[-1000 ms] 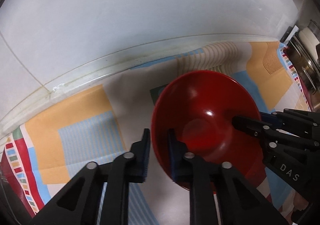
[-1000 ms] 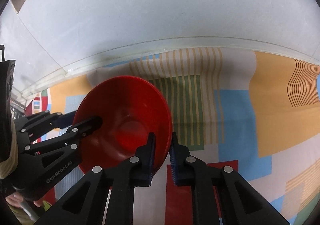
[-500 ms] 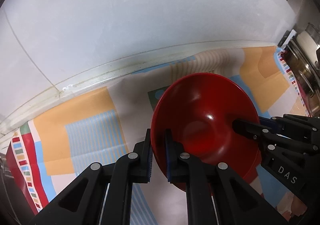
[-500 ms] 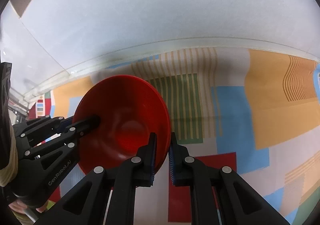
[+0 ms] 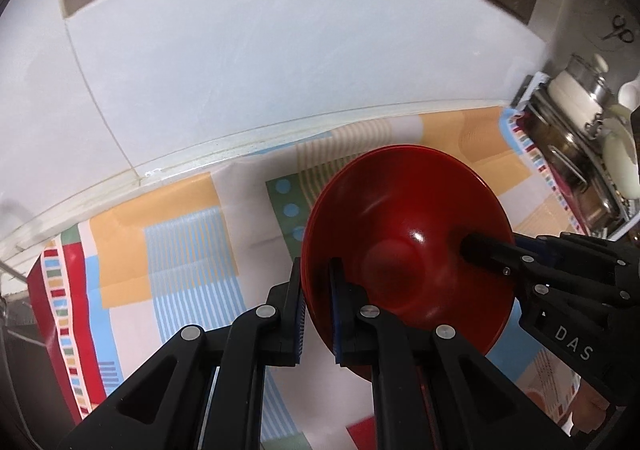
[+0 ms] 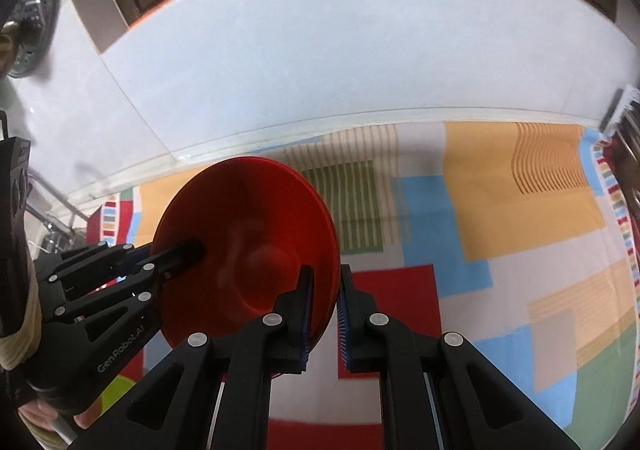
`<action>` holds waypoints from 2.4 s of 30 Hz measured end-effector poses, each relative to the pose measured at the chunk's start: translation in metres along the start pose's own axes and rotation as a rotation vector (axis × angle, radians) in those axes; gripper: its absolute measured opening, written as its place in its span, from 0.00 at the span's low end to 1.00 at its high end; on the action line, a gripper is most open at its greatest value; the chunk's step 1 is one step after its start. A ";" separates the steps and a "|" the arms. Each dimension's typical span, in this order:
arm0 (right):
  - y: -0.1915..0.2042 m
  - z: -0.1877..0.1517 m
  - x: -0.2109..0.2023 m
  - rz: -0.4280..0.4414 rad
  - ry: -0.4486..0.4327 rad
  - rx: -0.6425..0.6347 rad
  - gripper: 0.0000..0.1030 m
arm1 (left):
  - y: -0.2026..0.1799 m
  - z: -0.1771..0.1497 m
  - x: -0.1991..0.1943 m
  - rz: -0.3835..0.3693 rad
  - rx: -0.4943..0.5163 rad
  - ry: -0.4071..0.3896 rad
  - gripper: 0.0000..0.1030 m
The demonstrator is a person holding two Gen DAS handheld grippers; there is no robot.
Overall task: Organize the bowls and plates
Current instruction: 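Lift the red bowl and carry it over the pink bowl, then lower the red bowl into the pink bowl with both grippers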
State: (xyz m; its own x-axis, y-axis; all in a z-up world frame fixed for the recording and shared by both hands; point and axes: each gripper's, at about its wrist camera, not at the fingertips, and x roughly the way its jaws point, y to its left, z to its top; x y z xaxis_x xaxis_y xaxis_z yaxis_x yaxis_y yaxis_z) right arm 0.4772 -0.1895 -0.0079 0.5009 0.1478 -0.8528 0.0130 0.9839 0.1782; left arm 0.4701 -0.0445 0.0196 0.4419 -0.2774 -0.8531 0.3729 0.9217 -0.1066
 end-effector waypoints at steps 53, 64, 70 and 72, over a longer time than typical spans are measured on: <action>-0.045 -0.199 -0.130 -0.081 0.024 0.165 0.12 | -0.107 -0.155 -0.062 -0.128 0.146 0.052 0.13; -0.047 -0.209 -0.117 -0.096 0.068 0.158 0.12 | -0.110 -0.167 -0.044 -0.126 0.150 0.109 0.13; -0.050 -0.212 -0.111 -0.102 0.079 0.157 0.13 | -0.112 -0.168 -0.041 -0.122 0.160 0.102 0.13; -0.050 -0.212 -0.111 -0.110 0.074 0.153 0.13 | -0.112 -0.167 -0.041 -0.109 0.167 0.096 0.16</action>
State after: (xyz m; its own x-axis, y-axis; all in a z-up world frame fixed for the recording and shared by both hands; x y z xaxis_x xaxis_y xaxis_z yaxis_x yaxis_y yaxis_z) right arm 0.2380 -0.2334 -0.0263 0.4239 0.0527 -0.9042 0.1986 0.9686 0.1495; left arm 0.2736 -0.0915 -0.0191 0.3151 -0.3388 -0.8865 0.5477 0.8278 -0.1216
